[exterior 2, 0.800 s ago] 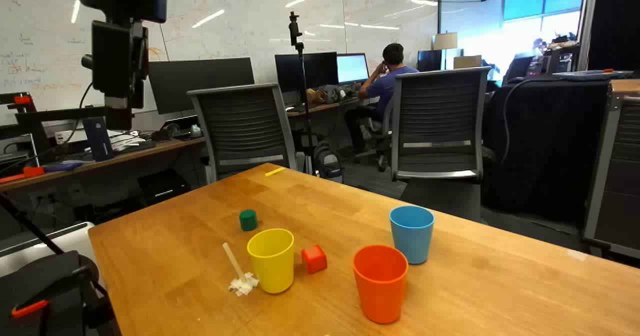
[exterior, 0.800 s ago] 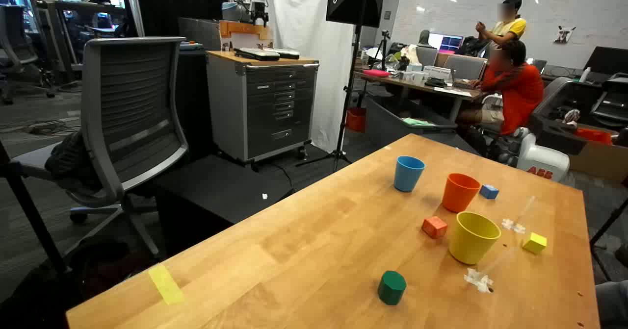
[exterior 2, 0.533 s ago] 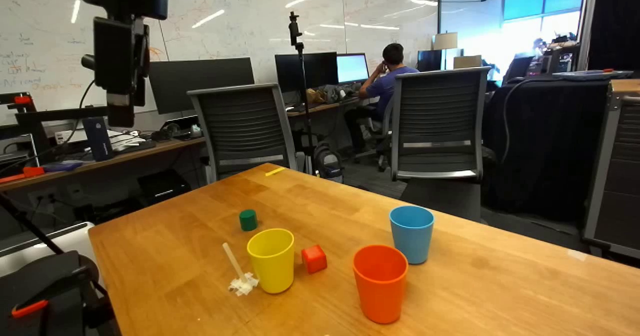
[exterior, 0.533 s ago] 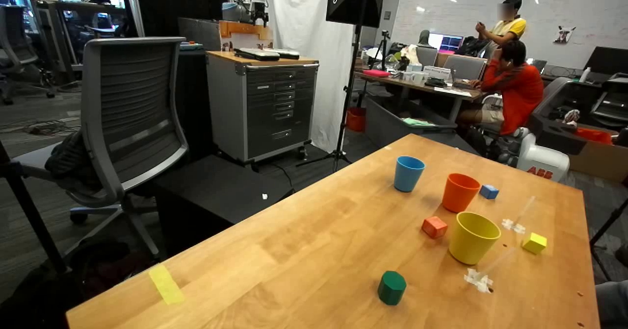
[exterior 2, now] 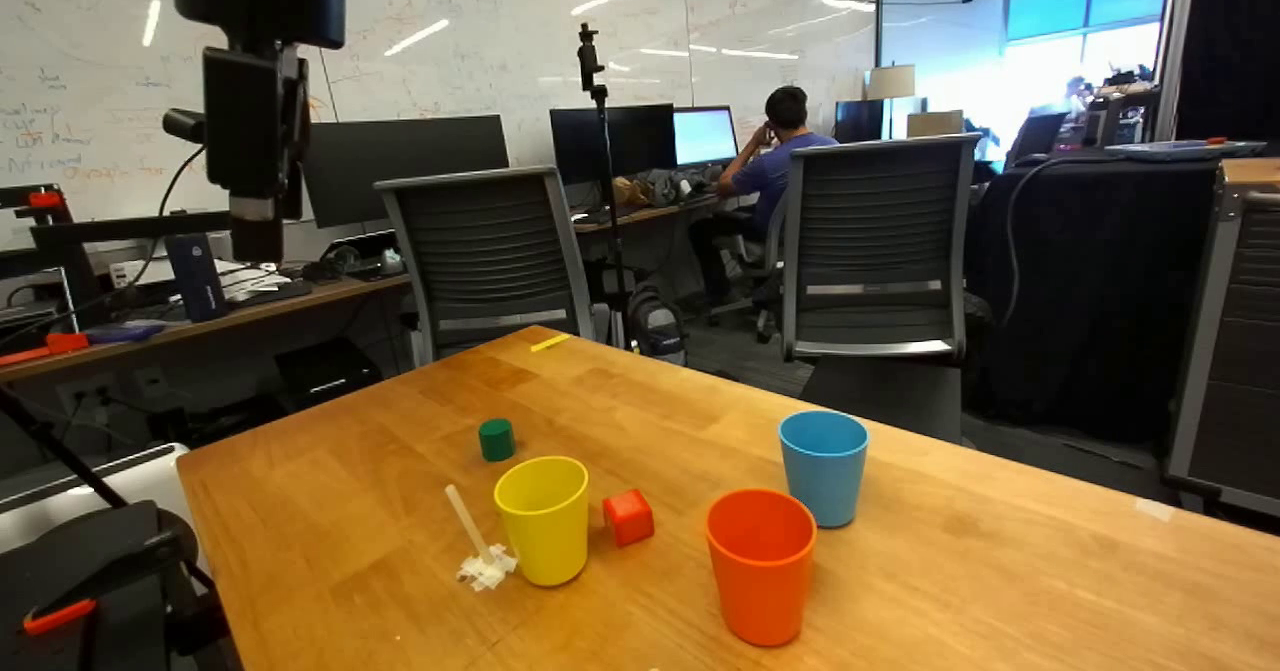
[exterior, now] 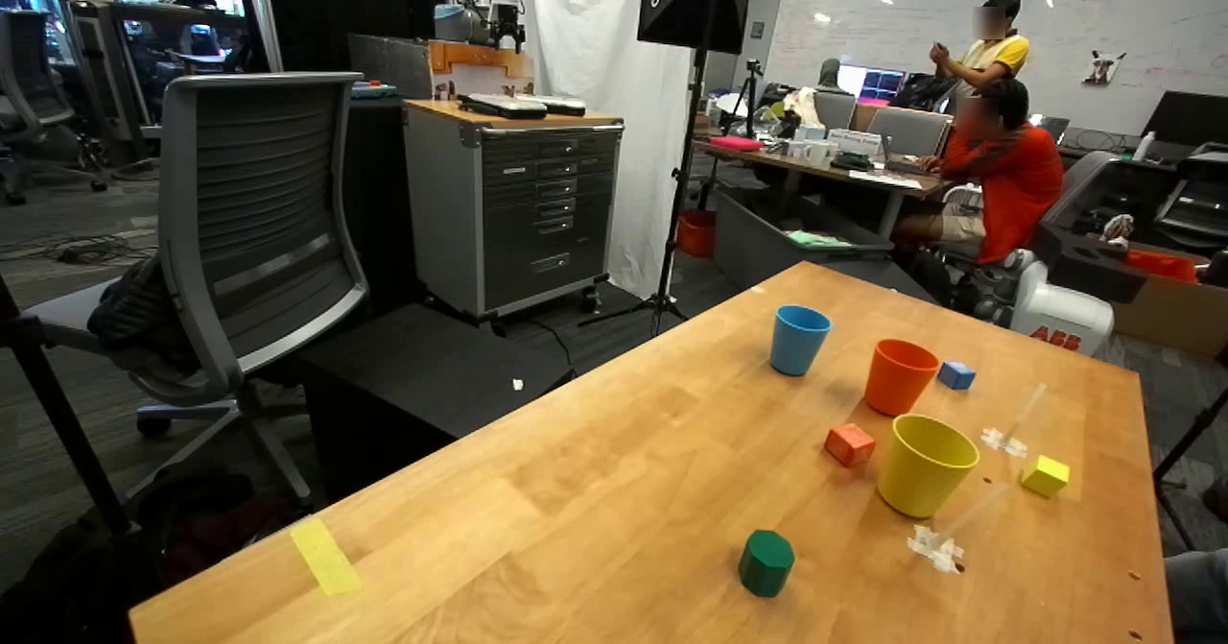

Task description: Stack the three cups

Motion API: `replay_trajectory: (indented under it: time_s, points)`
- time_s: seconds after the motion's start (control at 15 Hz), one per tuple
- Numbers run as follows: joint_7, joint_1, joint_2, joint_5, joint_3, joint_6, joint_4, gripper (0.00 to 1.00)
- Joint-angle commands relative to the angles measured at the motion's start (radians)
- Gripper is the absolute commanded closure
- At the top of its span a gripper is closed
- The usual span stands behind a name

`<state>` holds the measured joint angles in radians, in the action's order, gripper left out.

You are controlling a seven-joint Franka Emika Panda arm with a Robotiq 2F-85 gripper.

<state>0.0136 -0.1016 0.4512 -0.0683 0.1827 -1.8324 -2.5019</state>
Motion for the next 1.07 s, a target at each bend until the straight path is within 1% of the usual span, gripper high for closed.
replay_trajectory:
  time_s: [0.0,0.6,0.87,1.0]
  points:
    - [-0.006,-0.009,-0.039,-0.030,-0.017,-0.081,0.004,0.00]
    - [0.025,0.028,-0.138,-0.152,-0.030,-0.260,0.025,0.00]
    - [0.022,0.039,-0.218,-0.188,-0.042,-0.306,0.067,0.00]
    - [0.024,0.042,-0.271,-0.192,-0.045,-0.307,0.100,0.00]
